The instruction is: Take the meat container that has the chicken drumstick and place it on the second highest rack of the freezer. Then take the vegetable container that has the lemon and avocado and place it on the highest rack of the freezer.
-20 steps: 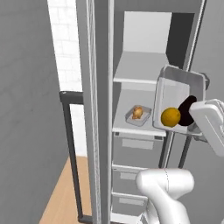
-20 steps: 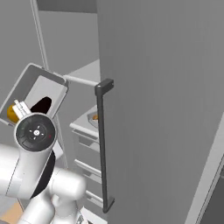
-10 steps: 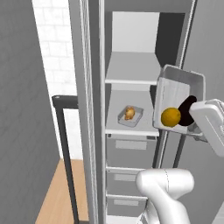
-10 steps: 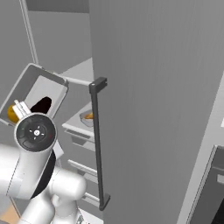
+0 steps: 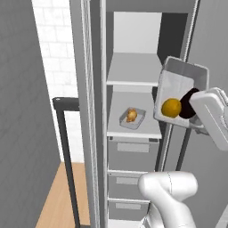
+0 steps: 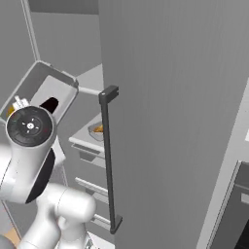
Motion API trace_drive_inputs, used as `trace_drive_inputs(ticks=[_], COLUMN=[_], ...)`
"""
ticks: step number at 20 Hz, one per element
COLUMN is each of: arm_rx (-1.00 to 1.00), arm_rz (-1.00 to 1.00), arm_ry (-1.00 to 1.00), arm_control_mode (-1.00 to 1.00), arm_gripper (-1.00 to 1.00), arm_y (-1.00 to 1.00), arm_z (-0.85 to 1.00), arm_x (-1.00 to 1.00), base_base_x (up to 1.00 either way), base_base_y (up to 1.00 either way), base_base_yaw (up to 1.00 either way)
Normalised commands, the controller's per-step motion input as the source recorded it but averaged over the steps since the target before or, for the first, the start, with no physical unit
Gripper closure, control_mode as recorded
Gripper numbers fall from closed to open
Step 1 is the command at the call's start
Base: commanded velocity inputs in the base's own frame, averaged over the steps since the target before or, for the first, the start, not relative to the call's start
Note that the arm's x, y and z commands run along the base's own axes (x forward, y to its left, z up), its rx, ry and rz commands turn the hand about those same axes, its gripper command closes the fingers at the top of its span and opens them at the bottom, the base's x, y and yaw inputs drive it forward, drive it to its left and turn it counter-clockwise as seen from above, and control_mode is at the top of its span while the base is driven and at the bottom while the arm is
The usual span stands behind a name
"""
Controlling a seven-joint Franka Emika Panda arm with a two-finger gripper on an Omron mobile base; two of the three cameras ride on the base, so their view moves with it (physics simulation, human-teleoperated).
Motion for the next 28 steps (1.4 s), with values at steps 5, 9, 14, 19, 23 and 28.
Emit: trace_drive_inputs(ticks=[5, 9, 14, 19, 23, 28], arm_rx=[-0.13, -0.09, 0.0, -0.05, -0.05, -0.04], arm_rz=[-0.04, -0.07, -0.05, -0.09, -0.09, -0.06], arm_ry=[0.03, 0.07, 0.19, 0.09, -0.01, -0.02], arm_control_mode=[-1.0, -1.0, -1.0, -1.0, -1.0, -1.0], arm_gripper=[1.0, 1.0, 1.0, 1.0, 1.0, 1.0], arm_y=[0.3, 0.11, 0.0, 0.04, 0.0, 0.0], arm_z=[0.24, 0.12, 0.12, 0.0, 0.0, 0.0], arm_x=[0.62, 0.78, 0.71, 0.58, 0.36, 0.53], base_base_x=[0.0, 0.0, 0.0, 0.0, 0.0, 0.0], base_base_y=[0.0, 0.0, 0.0, 0.0, 0.0, 0.0], base_base_yaw=[0.0, 0.0, 0.0, 0.0, 0.0, 0.0])
